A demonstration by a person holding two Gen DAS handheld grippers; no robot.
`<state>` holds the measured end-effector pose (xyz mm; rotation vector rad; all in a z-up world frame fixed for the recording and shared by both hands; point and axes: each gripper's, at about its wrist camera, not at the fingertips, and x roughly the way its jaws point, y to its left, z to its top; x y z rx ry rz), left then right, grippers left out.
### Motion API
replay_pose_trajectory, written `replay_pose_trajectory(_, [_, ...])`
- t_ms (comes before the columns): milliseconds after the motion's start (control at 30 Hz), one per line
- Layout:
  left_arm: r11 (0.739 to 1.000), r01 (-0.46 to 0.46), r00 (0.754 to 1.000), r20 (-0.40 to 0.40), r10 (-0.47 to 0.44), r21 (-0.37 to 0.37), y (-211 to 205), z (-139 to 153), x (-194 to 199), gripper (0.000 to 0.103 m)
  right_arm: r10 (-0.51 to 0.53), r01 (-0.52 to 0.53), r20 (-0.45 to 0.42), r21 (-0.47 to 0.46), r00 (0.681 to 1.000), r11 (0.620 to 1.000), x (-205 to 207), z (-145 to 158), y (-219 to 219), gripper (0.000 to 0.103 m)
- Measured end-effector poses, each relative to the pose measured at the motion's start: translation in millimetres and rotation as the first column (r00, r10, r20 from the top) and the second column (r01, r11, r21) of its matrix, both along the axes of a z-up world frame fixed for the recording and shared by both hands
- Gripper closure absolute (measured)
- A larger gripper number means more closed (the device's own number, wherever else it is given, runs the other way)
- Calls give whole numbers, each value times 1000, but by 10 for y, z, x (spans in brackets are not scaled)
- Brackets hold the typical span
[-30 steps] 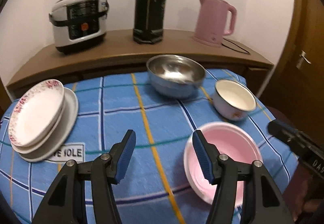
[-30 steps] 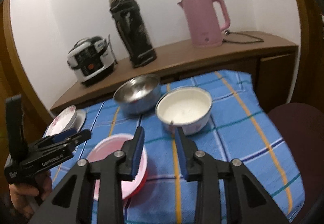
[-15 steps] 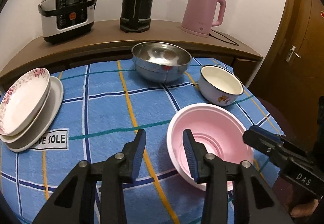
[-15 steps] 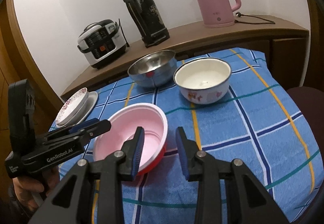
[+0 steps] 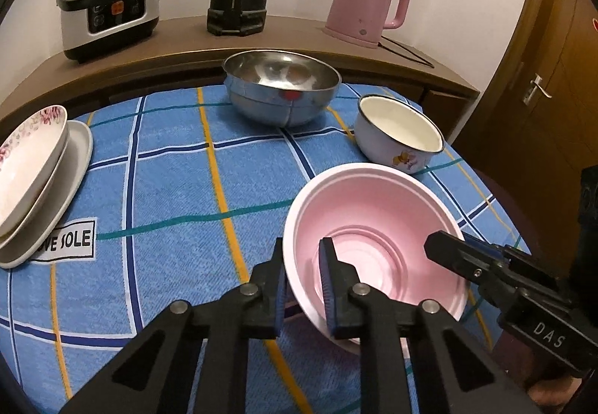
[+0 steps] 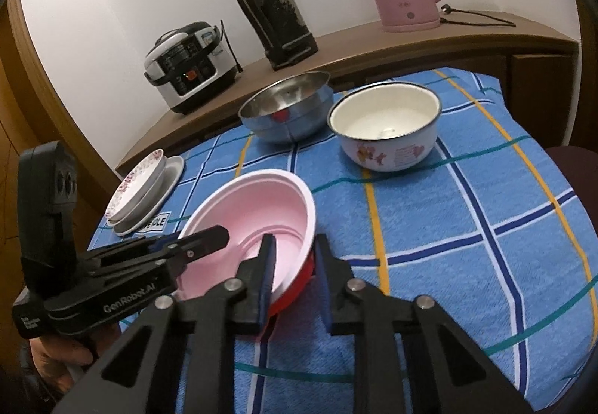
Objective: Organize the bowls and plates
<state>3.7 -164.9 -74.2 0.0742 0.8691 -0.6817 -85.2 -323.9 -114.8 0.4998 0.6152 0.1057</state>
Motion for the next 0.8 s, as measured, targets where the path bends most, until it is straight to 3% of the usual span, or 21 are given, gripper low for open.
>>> replay_pose_trajectory(333, [999, -25, 1000, -2, 24, -48, 69, 80, 28, 92, -19, 19, -10, 12, 1000, 1000, 23, 48, -33, 92])
replay_pose_trajectory(800, [994, -67, 993, 93, 76, -91, 128, 448, 216, 92, -17, 18, 85, -11, 996, 1000, 237, 469, -32, 92])
